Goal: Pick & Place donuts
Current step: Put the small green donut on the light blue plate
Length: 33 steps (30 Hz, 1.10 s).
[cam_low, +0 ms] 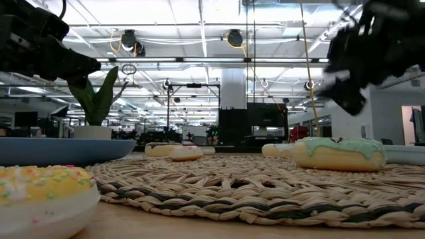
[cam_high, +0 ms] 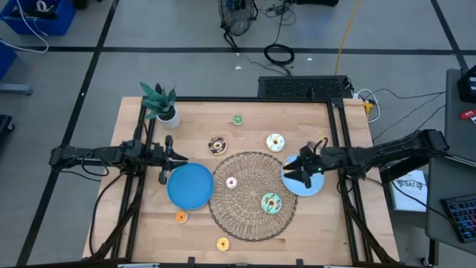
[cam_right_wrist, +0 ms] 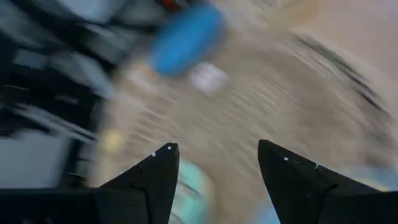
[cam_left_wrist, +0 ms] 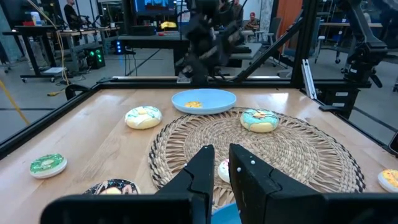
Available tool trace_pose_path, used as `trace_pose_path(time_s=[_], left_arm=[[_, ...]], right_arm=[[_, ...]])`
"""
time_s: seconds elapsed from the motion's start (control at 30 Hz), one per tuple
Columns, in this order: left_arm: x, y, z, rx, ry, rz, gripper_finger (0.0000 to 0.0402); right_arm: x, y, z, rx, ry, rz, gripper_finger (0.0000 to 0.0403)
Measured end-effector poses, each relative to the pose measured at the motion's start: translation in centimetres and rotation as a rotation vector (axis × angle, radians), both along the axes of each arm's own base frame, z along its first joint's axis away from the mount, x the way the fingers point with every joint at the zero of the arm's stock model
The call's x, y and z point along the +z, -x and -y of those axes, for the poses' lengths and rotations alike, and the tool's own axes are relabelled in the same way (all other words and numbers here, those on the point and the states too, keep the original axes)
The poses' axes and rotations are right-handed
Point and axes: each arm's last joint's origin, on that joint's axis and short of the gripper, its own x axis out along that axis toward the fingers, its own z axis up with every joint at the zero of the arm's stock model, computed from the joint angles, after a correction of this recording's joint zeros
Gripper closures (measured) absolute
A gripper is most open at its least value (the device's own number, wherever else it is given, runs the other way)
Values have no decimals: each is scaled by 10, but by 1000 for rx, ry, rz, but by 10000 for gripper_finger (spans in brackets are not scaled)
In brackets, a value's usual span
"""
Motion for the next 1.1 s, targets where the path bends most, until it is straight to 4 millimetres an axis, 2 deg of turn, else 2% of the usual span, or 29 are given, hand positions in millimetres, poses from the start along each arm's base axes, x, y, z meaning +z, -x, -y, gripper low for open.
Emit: trace_pose_path(time_s=[0.1,0.2,0.37,0.57,0.67,0.9,1.1], left_arm=[[0,0,0,0,0,0,350],[0,0,0,0,0,0,350],[0,0,0,0,0,0,350],[0,0,0,0,0,-1,350],[0,0,0,0,0,0,350],[0,0,0,0,0,-1,350],[0,0,0,0,0,-1,350]], right_arm=[[13,0,-2,46,37,229,197],[22,1,-8,89,114,354,197],[25,3,-20,200,214,412,197],[30,11,-28,348,248,476,197],[31,16,-26,332,309,474,197],[21,31,-14,197,399,301,197],[26,46,-7,82,459,320,197]])
